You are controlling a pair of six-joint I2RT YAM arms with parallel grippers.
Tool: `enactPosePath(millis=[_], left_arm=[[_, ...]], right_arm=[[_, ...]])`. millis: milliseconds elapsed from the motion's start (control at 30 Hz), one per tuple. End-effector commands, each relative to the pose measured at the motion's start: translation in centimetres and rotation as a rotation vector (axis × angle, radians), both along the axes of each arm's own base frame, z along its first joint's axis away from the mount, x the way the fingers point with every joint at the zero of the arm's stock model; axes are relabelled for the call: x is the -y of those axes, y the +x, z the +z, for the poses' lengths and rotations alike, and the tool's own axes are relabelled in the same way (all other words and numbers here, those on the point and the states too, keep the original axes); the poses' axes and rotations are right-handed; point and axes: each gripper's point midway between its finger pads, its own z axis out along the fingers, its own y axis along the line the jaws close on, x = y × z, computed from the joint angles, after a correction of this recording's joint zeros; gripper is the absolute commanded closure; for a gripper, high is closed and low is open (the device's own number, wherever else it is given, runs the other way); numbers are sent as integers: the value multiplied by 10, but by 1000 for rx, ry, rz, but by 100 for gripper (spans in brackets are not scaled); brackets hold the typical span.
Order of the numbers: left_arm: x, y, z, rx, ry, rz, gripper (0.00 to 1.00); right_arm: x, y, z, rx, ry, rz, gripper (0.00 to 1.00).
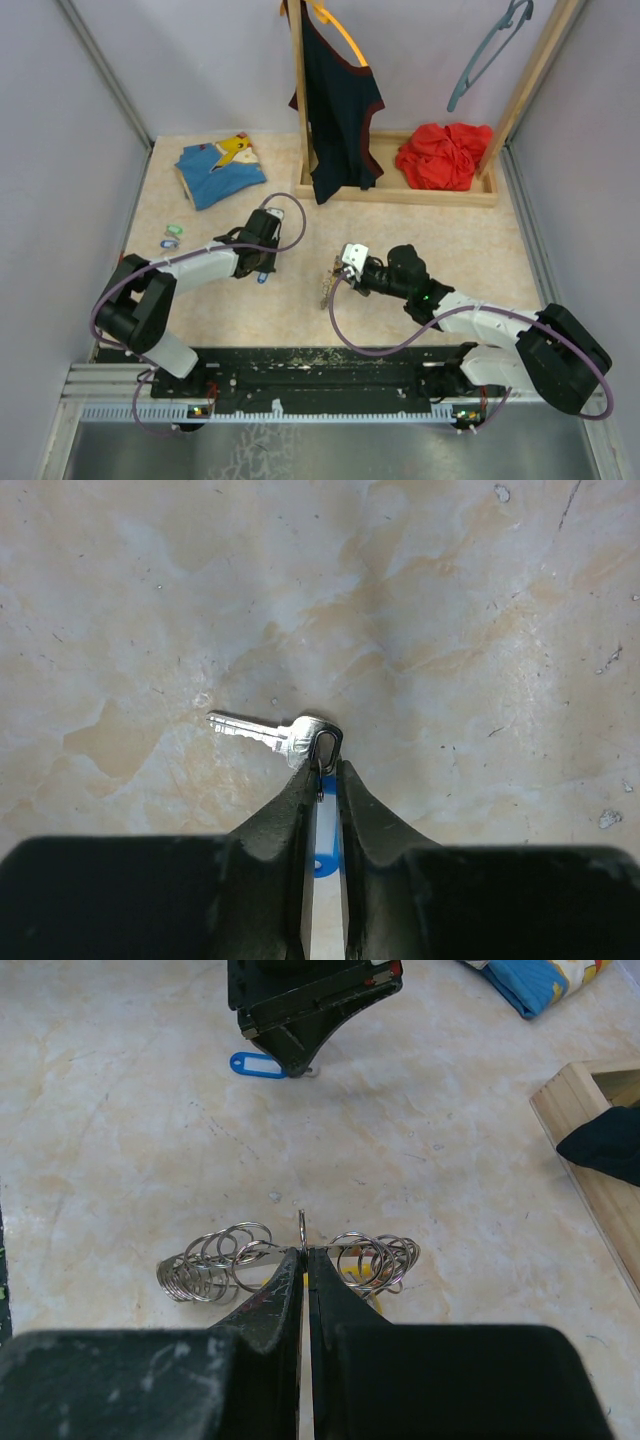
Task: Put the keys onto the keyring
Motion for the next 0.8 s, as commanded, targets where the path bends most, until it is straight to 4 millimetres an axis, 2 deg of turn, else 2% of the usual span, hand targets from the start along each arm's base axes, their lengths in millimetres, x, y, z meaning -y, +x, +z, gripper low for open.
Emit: enactPosePath(millis=[0, 767], left_arm=[[3, 0, 7, -3, -3, -1, 82], [-2, -3, 19, 9, 17, 15, 78]], right_arm=[[-13, 7, 40, 88, 83, 23, 100], [-13, 6, 40, 84, 86, 28, 100]])
